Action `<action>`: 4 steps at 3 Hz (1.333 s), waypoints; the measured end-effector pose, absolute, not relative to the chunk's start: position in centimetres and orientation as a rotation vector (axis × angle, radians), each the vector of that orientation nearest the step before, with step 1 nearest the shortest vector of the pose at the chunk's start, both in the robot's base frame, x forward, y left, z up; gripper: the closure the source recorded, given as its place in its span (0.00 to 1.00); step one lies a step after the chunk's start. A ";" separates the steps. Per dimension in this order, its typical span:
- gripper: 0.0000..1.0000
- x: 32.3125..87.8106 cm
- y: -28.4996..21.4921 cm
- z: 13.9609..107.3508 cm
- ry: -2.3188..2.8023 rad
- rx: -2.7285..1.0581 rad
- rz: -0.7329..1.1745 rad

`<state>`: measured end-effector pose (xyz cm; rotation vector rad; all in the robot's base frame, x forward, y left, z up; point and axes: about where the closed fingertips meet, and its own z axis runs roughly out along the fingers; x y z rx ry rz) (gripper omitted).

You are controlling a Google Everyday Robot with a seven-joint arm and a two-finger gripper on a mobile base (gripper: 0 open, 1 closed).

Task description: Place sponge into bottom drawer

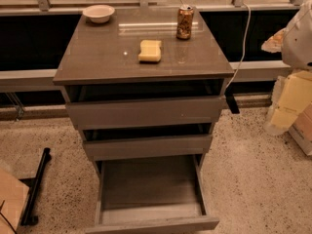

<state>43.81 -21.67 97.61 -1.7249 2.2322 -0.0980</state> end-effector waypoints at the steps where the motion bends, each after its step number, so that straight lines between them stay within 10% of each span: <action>1: 0.00 45.4 -20.8 97.1 2.212 -1.700 -0.115; 4: 0.00 47.5 -18.5 96.2 2.197 -1.565 0.008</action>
Offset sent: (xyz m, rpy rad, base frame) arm 0.0352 0.0172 -0.0191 0.0271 -0.0388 -0.0086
